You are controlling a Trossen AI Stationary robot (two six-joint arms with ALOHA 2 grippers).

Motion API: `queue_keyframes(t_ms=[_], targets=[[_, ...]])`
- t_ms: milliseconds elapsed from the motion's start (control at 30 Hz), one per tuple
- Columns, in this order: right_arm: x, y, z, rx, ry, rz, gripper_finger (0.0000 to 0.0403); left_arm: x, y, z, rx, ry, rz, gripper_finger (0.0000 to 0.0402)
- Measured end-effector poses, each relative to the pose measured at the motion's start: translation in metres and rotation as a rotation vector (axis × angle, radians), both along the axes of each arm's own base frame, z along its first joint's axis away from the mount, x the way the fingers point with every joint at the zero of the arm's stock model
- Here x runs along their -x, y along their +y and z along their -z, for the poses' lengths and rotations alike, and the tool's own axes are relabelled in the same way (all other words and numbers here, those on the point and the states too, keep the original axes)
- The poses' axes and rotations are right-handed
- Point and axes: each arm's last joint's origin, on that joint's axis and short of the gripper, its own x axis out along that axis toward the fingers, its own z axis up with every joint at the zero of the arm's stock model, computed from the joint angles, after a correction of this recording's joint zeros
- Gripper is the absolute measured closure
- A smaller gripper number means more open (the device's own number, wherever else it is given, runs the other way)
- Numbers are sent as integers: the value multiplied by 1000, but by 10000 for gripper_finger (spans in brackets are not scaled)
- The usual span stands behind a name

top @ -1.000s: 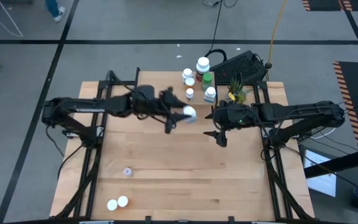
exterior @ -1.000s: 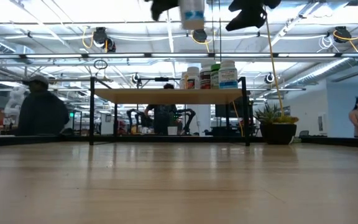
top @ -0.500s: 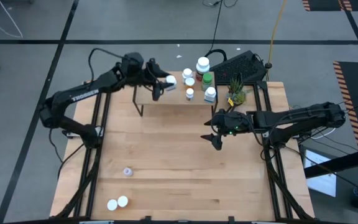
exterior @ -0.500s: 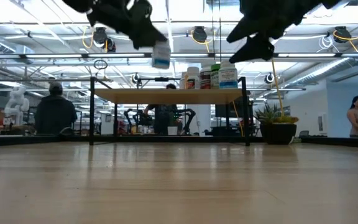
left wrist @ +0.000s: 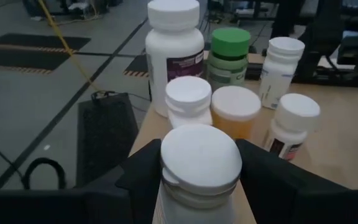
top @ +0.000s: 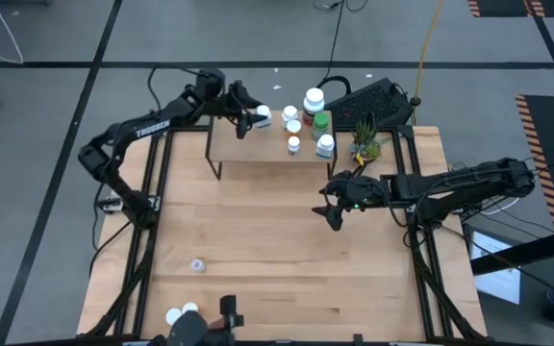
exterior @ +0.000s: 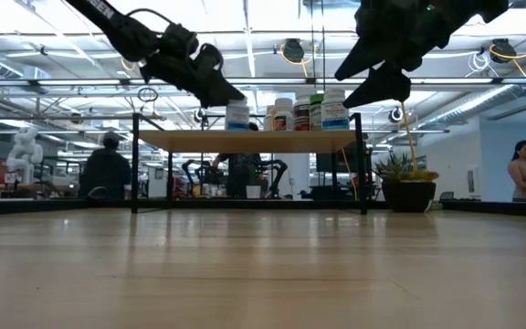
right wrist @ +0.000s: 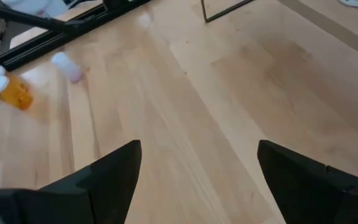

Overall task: Pick and place medicine bottles onto shelf by color
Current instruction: Put the white medicine bottle on the shelf, then put the transparent pill bottle on the shelf

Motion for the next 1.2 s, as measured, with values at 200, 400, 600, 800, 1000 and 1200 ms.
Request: queue_keyframes(t_ms=[200, 400, 600, 800, 1000, 1200], targets=[[0, -1, 0, -6, -5, 40, 85, 0, 10, 14, 60, 14, -5, 200], [-1, -4, -2, 23, -41, 143, 85, 3, 14, 12, 48, -6, -18, 177], [-3, -4, -5, 43, -74, 156, 85, 3, 14, 11, 56, -10, -23, 109], [-11, -4, -1, 73, -82, 132, 85, 11, 6, -10, 60, -51, -64, 59], [-35, -1, 5, 147, -173, 9, 85, 32, -49, -72, -145, -84, -104, 48], [-59, 5, 15, 185, -283, -175, 85, 56, -126, -108, -120, -55, -128, 48]])
